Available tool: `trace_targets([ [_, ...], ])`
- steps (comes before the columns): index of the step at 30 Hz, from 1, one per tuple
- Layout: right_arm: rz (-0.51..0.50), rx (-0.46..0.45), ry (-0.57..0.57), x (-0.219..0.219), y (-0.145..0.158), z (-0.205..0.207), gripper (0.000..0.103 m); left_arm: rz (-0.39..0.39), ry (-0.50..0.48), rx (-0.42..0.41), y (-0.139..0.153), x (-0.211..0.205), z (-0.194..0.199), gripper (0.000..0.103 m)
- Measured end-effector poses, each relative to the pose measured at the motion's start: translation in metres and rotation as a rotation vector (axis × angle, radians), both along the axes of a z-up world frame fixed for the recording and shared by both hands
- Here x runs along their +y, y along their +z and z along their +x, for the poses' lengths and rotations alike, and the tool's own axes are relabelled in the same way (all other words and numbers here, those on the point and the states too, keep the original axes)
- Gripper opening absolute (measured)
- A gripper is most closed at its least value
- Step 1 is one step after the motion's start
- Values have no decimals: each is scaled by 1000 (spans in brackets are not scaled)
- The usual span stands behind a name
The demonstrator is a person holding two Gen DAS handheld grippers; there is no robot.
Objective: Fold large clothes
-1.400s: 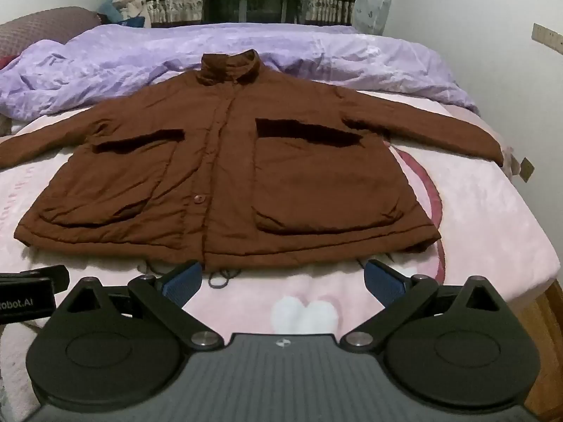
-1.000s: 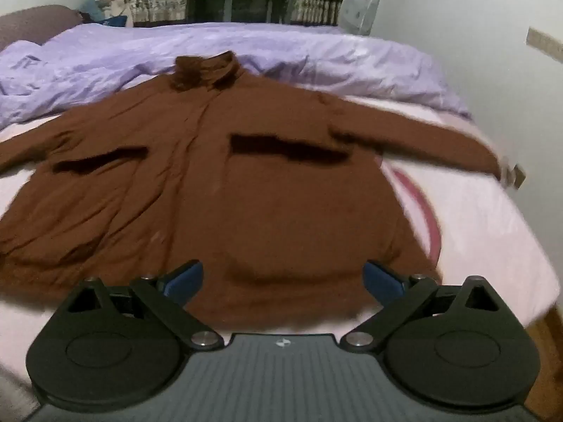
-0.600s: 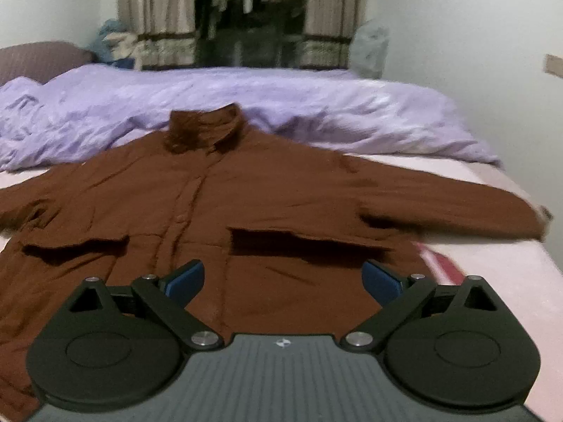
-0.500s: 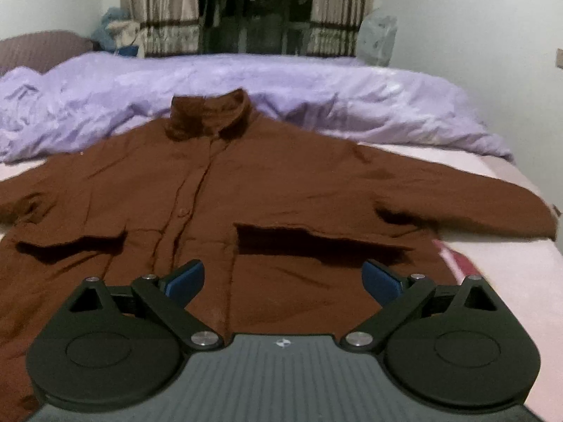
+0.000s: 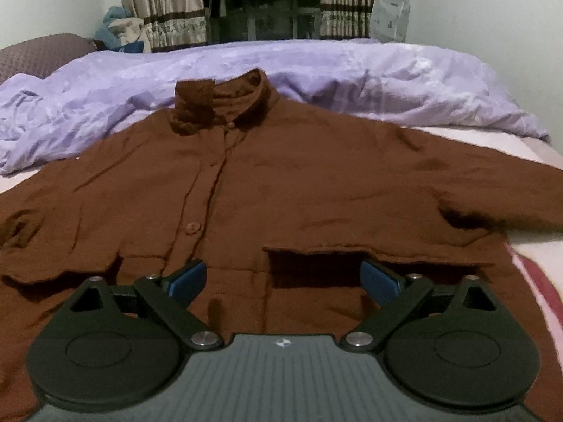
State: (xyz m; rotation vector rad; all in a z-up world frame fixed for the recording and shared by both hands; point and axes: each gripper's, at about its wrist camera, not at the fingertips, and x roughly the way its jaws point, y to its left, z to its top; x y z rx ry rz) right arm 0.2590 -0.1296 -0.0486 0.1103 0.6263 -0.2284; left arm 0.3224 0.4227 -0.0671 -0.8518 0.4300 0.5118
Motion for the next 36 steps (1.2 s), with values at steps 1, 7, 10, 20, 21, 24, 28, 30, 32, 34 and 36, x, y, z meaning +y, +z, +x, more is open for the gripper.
trace_targets([
  [1, 3, 6, 1, 0, -3, 3, 103, -3, 4, 1, -2, 3, 5, 61],
  [7, 5, 22, 6, 1, -11, 9, 103, 24, 2, 13, 1, 8, 25, 20],
  [10, 3, 20, 12, -1, -11, 6, 103, 51, -51, -46, 27, -6, 23, 14],
  [20, 120, -33, -15, -32, 6, -26, 103, 137, -553, -347, 149, -205, 18, 14],
  [21, 129, -41, -17, -36, 9, -30, 103, 148, -617, -362, 155, -235, 19, 14],
  [24, 151, -83, -27, -47, 19, -44, 103, 130, -800, -395, 155, -321, 19, 15],
  [28, 196, -122, -31, -61, 28, -54, 100, 61, -1040, -338, 128, -424, 26, 73],
  [30, 241, -122, -10, -67, 29, -54, 98, 82, -1130, -261, 113, -452, 22, 86],
  [32, 319, -113, 31, -74, 29, -49, 96, 153, -1151, -261, 108, -447, 14, 86],
  [34, 412, -108, 73, -82, 26, -41, 95, 223, -1089, -267, 108, -421, 9, 86],
  [36, 521, -97, 94, -89, 20, -26, 92, 251, -1006, -237, 104, -386, 11, 86],
])
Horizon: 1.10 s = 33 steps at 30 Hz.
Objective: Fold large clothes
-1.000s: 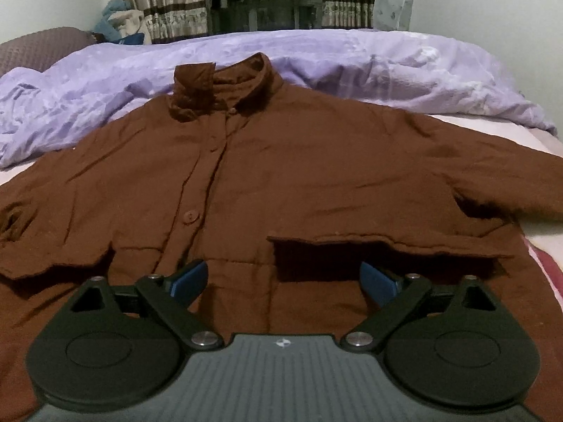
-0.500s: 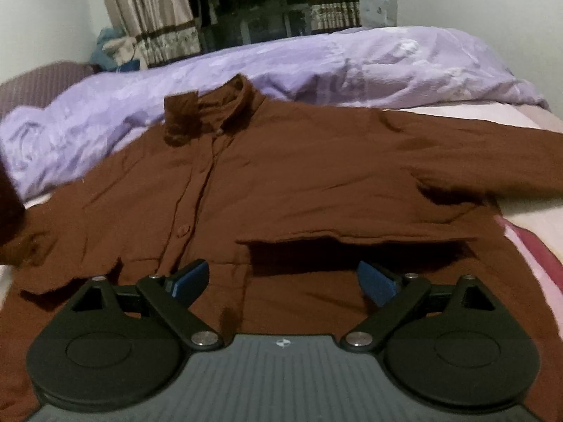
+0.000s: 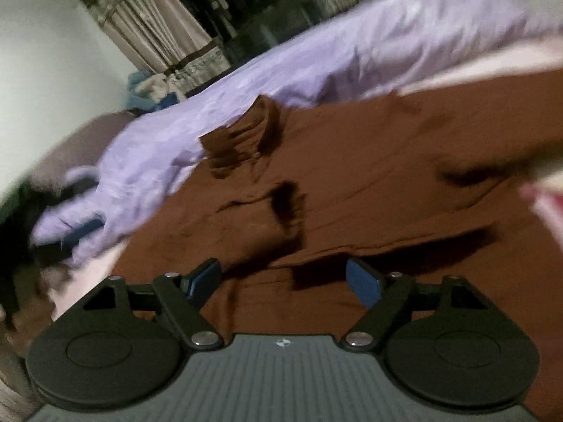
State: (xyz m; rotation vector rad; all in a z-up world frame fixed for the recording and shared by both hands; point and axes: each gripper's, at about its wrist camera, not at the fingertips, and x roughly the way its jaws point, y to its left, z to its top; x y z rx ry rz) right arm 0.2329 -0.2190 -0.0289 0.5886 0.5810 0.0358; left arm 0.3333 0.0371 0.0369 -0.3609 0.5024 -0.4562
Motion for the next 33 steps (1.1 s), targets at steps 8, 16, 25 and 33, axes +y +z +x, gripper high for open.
trace_targets([
  [8, 230, 51, 13, 4, -32, 77, 81, 51, 190, 139, -52, 69, 24, 86],
  [16, 261, 11, 10, 10, -7, 71, 79, 81, 161, 140, -73, 63, 44, 86],
  [25, 92, 78, -85, -14, -10, 106, 78, 68, 154, 142, -72, 55, 41, 86],
  [33, 171, 124, -26, -3, -51, 82, 76, 95, 151, 147, -72, 51, 44, 86],
])
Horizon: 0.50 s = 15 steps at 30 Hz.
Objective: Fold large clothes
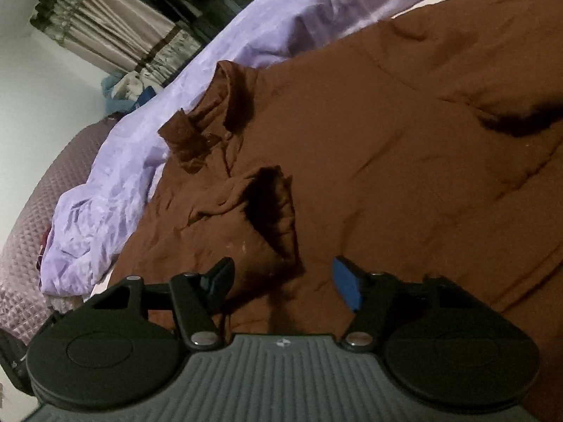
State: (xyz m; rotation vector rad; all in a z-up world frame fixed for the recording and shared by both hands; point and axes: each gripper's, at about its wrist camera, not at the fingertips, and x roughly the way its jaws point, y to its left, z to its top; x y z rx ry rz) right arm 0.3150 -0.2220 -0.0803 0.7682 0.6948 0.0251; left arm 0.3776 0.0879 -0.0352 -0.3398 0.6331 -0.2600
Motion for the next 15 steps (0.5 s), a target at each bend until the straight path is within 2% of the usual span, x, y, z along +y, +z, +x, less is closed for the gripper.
trace_targets([
  [5, 54, -14, 5, -4, 9, 10, 76, 14, 7, -17, 6, -1, 1, 86],
  [8, 44, 10, -9, 1, 3, 17, 75, 24, 9, 4, 1, -1, 5, 86],
  [9, 34, -6, -15, 2, 4, 16, 63, 34, 8, 9, -1, -2, 5, 86],
  [10, 28, -13, -9, 4, 5, 17, 32, 42, 6, 9, -2, -3, 5, 86],
  [11, 23, -10, 0, 6, 8, 18, 17, 49, 4, 10, -3, -4, 5, 86],
  [12, 13, -12, -3, 6, 12, 16, 11, 57, 2, 9, -3, -5, 4, 86],
  [15, -22, -69, -16, 2, 28, 3, 9, 66, 0, 17, -7, -6, 5, 86],
])
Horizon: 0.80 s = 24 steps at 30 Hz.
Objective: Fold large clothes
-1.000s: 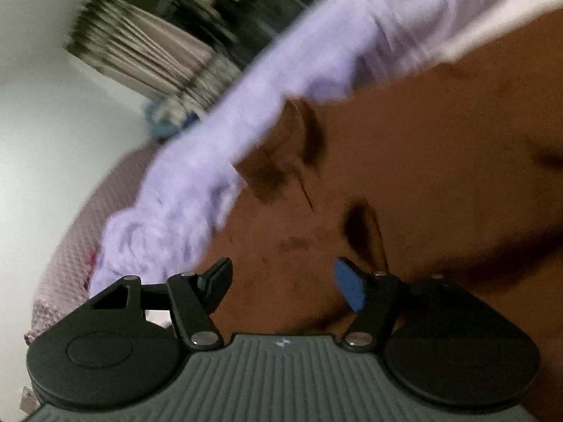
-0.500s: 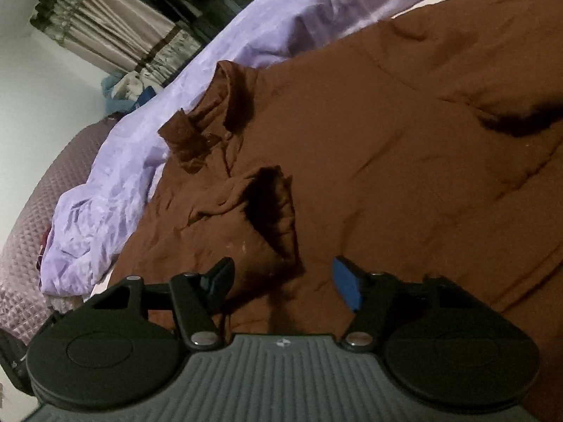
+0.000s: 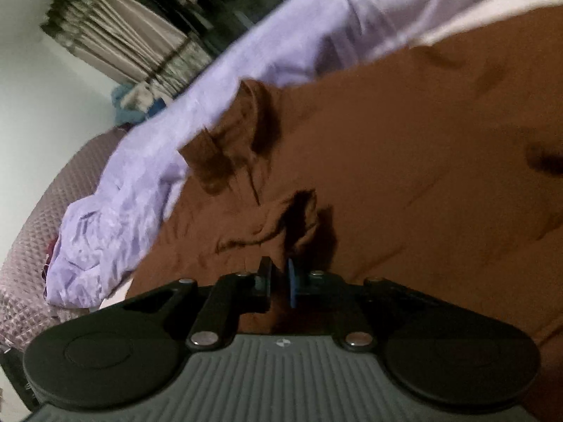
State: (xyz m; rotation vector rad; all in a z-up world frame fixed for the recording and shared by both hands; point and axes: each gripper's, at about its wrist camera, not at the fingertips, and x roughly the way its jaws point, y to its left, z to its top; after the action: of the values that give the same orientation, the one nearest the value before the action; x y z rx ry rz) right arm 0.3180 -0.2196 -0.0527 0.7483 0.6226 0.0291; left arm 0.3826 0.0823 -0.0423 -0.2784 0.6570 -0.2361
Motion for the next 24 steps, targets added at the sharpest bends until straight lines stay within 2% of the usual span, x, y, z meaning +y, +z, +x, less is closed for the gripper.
trace_targets([
  [3, 5, 58, -18, -10, -16, -1, 7, 4, 6, 42, -12, -1, 5, 86],
  [5, 17, 111, -39, -17, -37, 2, 0, 17, 2, 37, -15, -4, 3, 86],
  [7, 103, 73, -47, -29, -50, -3, 0, 41, -6, 33, -11, -7, 2, 86],
  [9, 140, 79, -52, -34, -49, -4, 0, 29, -20, 34, -3, -7, 1, 86],
  [10, 132, 81, -55, -35, -45, -4, 8, 15, -28, 33, 2, -7, 1, 86],
  [12, 65, 47, -68, -31, -28, -8, 13, 4, -37, 7, 16, -8, -1, 87],
  [15, -80, -36, -71, -14, 4, -10, 16, 48, -24, -43, 31, -13, 0, 88],
  [17, -187, -72, -49, 3, 20, -6, 18, 98, -5, -45, 33, -18, 5, 88],
  [19, -305, -88, -10, 25, 29, 1, 18, 148, 11, -23, 26, -22, 13, 88],
  [21, -381, -92, 33, 41, 30, 9, 18, 180, 18, -2, 14, -24, 18, 88],
  [24, -413, -65, 73, 55, 21, 22, 18, 183, 15, 37, -6, -23, 24, 88],
])
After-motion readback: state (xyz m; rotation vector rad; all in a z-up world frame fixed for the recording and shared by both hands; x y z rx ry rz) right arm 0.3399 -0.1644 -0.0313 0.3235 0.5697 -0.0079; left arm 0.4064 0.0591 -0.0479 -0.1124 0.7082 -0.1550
